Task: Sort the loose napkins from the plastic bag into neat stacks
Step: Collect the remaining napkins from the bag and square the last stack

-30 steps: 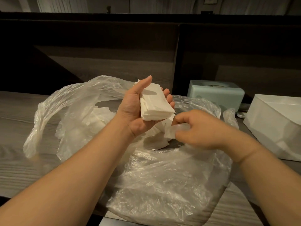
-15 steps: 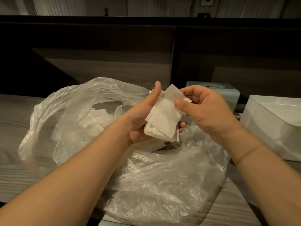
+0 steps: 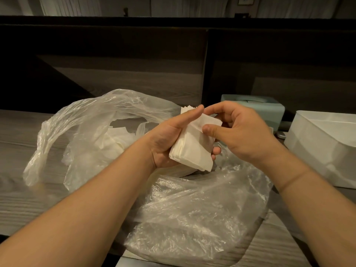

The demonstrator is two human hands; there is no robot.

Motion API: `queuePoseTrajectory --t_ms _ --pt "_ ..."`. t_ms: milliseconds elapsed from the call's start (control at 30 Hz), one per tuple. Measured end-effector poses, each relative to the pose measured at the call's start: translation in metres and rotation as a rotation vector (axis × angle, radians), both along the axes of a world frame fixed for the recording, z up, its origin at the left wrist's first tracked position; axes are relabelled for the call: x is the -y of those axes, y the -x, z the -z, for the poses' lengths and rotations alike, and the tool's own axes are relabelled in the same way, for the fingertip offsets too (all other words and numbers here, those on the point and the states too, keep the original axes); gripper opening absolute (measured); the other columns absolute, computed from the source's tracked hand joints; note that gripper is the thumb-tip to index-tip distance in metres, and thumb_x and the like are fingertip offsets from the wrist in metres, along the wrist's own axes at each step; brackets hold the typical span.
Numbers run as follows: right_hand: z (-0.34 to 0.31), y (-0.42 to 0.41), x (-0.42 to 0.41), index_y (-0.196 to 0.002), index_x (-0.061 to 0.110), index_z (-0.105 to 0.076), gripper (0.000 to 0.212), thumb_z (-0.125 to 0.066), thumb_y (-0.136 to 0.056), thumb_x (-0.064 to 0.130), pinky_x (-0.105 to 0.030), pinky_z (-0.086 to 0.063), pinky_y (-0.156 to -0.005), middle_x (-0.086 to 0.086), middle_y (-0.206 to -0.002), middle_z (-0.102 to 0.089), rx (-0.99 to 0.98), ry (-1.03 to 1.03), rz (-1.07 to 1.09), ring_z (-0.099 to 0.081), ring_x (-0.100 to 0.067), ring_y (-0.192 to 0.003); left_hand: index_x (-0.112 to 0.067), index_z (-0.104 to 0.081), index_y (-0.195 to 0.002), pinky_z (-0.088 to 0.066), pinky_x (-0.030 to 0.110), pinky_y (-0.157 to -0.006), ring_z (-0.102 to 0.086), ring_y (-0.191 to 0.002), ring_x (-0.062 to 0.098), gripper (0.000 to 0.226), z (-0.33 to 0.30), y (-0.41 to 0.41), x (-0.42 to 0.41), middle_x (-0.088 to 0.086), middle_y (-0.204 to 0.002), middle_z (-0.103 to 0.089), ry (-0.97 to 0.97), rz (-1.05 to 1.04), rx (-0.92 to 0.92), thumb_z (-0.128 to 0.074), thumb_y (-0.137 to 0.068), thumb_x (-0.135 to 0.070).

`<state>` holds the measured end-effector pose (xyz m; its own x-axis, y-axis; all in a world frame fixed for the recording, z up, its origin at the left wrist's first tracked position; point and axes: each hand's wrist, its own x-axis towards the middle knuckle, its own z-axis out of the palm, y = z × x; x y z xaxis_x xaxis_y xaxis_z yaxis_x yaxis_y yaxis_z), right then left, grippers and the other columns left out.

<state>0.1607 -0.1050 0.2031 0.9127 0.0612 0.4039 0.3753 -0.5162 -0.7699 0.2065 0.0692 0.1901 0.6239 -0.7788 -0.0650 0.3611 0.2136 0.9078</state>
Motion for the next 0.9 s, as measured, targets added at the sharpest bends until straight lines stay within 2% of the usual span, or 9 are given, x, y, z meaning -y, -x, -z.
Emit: queuePoseTrajectory --t_ms 133,200,267,367,467,567,667,800,900 --pt "0.008 -0.007 0.001 -0.119 0.032 -0.062 0.025 -0.068 -0.095 0.027 -0.026 -0.059 -0.075 0.010 -0.094 -0.068 0.060 -0.072 0.069 -0.068 -0.009 -0.086 -0.008 -0.077 -0.109 -0.058 0.041 -0.080 -0.067 -0.081 0.029 0.035 -0.003 0.001 0.001 0.015 -0.098 -0.069 0.013 -0.065 -0.032 -0.066 -0.089 -0.034" --pt "0.012 -0.013 0.002 -0.115 0.030 -0.060 0.018 -0.061 -0.100 0.020 -0.018 -0.052 -0.066 0.014 -0.081 -0.065 0.076 -0.168 0.146 -0.063 0.001 -0.073 -0.002 -0.069 -0.119 -0.058 0.041 -0.080 -0.067 -0.082 0.028 0.043 -0.004 0.000 0.000 0.016 -0.101 -0.068 0.055 -0.126 -0.072 -0.065 -0.089 -0.033" --pt "0.018 -0.019 0.004 -0.107 0.030 -0.060 0.018 -0.057 -0.100 0.013 -0.016 -0.046 -0.058 0.012 -0.079 -0.061 0.052 -0.151 0.220 -0.057 0.000 -0.064 -0.001 -0.058 -0.132 -0.059 0.044 -0.082 -0.070 -0.087 0.031 0.055 -0.006 -0.004 -0.002 0.018 -0.108 -0.068 0.129 -0.212 -0.136 -0.067 -0.087 -0.033" --pt "0.030 -0.024 0.004 -0.098 0.030 -0.063 0.014 -0.066 -0.095 0.017 -0.020 -0.048 -0.063 0.008 -0.092 -0.066 -0.015 0.086 0.205 -0.060 -0.007 -0.077 -0.002 -0.055 -0.136 -0.060 0.046 -0.082 -0.071 -0.091 0.033 0.057 -0.010 -0.007 -0.007 0.018 -0.110 -0.069 0.231 -0.318 -0.201 -0.068 -0.090 -0.032" --pt "0.037 -0.022 -0.001 -0.091 0.039 -0.060 0.016 -0.076 -0.087 0.037 -0.021 -0.043 -0.069 0.016 -0.093 -0.059 -0.044 0.412 0.166 -0.056 -0.005 -0.081 -0.003 -0.057 -0.131 -0.059 0.043 -0.084 -0.069 -0.090 0.029 0.050 -0.012 -0.008 -0.008 0.016 -0.108 -0.068 0.268 -0.397 -0.231 -0.065 -0.092 -0.032" --pt "0.037 -0.019 -0.006 -0.094 0.034 -0.068 0.015 -0.071 -0.090 0.048 -0.017 -0.044 -0.064 0.017 -0.087 -0.064 -0.127 0.495 0.148 -0.058 -0.002 -0.079 -0.002 -0.059 -0.126 -0.056 0.042 -0.086 -0.067 -0.087 0.028 0.044 -0.013 -0.008 -0.008 0.015 -0.105 -0.067 0.280 -0.428 -0.243 -0.063 -0.094 -0.033" --pt "0.040 -0.020 -0.010 -0.092 0.030 -0.074 0.024 -0.071 -0.087 0.053 -0.035 -0.056 -0.081 0.013 -0.083 -0.072 -0.199 0.496 0.142 -0.065 -0.009 -0.082 -0.003 -0.058 -0.127 -0.056 0.041 -0.086 -0.066 -0.086 0.028 0.045 -0.014 -0.008 -0.008 0.015 -0.106 -0.067 0.280 -0.443 -0.246 -0.064 -0.093 -0.032" --pt "0.042 -0.018 -0.018 -0.081 0.029 -0.074 0.036 -0.067 -0.084 0.065 -0.047 -0.050 -0.092 0.012 -0.074 -0.069 -0.232 0.596 0.151 -0.063 -0.013 -0.080 -0.003 -0.057 -0.129 -0.057 0.042 -0.084 -0.067 -0.087 0.028 0.046 -0.015 -0.007 -0.006 0.015 -0.107 -0.066 0.268 -0.458 -0.247 -0.064 -0.093 -0.031" --pt "0.042 -0.018 -0.021 -0.078 0.033 -0.071 0.026 -0.069 -0.084 0.059 -0.049 -0.048 -0.095 0.015 -0.070 -0.067 -0.253 0.563 0.129 -0.063 -0.013 -0.081 -0.005 -0.056 -0.132 -0.057 0.042 -0.085 -0.068 -0.087 0.029 0.047 -0.014 -0.006 -0.006 0.016 -0.107 -0.068 0.257 -0.475 -0.240 -0.064 -0.093 -0.031"
